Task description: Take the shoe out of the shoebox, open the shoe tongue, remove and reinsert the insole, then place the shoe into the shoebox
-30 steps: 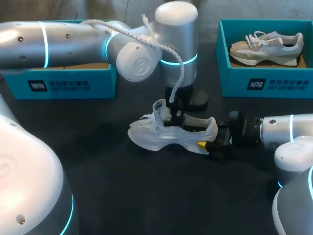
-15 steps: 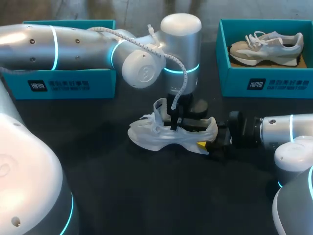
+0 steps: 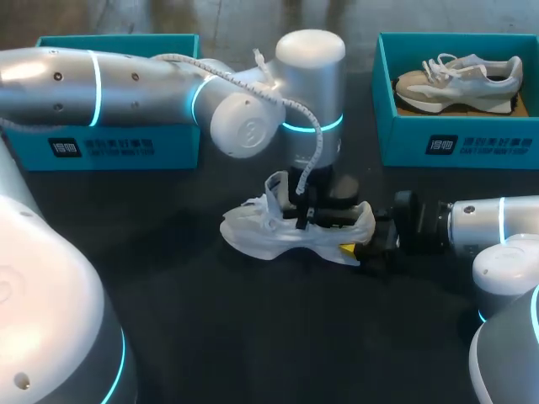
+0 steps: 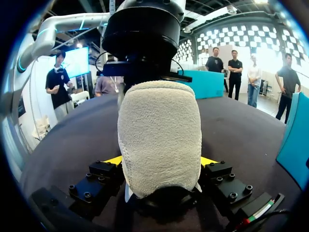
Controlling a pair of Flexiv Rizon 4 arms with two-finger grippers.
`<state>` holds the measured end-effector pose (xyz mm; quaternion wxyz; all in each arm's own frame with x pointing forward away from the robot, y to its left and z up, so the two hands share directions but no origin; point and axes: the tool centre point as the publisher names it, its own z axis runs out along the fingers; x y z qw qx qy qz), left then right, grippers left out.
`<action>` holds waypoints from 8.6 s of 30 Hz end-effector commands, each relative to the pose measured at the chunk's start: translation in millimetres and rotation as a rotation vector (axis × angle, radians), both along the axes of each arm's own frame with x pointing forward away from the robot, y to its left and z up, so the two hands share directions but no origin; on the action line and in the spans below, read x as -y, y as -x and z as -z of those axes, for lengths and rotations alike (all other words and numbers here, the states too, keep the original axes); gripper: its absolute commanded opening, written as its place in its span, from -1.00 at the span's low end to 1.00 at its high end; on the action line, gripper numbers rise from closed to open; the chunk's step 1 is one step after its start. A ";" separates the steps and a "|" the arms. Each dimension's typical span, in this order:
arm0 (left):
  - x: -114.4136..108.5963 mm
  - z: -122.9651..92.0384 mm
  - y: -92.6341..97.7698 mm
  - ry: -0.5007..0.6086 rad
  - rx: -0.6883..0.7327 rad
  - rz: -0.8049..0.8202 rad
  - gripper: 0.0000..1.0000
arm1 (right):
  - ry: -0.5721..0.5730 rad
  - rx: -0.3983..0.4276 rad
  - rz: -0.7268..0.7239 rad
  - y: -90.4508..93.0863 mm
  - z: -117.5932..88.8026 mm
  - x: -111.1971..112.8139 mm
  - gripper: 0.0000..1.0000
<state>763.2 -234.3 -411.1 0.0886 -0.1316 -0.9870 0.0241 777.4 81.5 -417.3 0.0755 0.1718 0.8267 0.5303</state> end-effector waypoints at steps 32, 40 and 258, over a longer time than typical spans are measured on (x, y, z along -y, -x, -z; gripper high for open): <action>5.8 27.6 -36.9 0.029 0.220 -0.025 -0.30 | 0.003 -0.002 0.001 -0.2 -1.1 -0.5 -1.00; 5.9 31.6 -49.8 0.037 0.270 -0.033 -0.31 | 0.003 -0.002 0.001 -0.2 -1.1 -0.5 -1.00; -17.4 -278.9 50.0 0.602 0.115 0.103 1.00 | 0.003 -0.002 0.001 -0.2 -1.1 -0.5 -1.00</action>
